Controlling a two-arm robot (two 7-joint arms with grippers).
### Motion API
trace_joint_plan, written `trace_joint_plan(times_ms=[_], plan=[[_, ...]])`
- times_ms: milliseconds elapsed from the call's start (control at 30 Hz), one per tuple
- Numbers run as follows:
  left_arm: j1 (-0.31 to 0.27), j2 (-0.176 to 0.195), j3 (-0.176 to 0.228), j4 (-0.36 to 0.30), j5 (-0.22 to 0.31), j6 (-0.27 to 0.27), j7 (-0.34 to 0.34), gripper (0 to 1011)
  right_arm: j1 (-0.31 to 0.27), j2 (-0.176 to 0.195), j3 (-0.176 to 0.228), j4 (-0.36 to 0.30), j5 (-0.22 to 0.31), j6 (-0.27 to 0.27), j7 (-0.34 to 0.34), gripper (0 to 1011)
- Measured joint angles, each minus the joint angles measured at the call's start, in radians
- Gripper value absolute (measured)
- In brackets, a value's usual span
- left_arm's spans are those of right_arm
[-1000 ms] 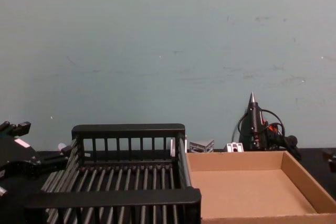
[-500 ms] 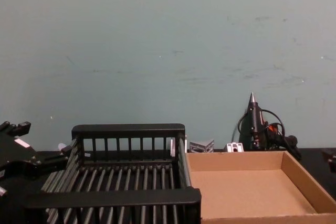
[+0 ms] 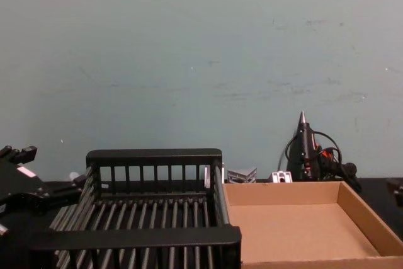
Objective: Pick up the white tape and place it into the black box , Pick up the silver tape and place it into the brown box.
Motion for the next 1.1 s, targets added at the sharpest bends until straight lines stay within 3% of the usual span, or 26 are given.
trace_joint_plan(times_ms=[500,1100], plan=[[0.000,0.000,0.000,0.000,0.000,0.000,0.000,1001,-0.051,-0.003,0.060,-0.070,0.036,0.013,0.054,1003],[0.000,0.000,0.000,0.000,0.000,0.000,0.000,1001,-0.240,0.044,0.168,-0.316,0.163,0.134,0.122,1002]])
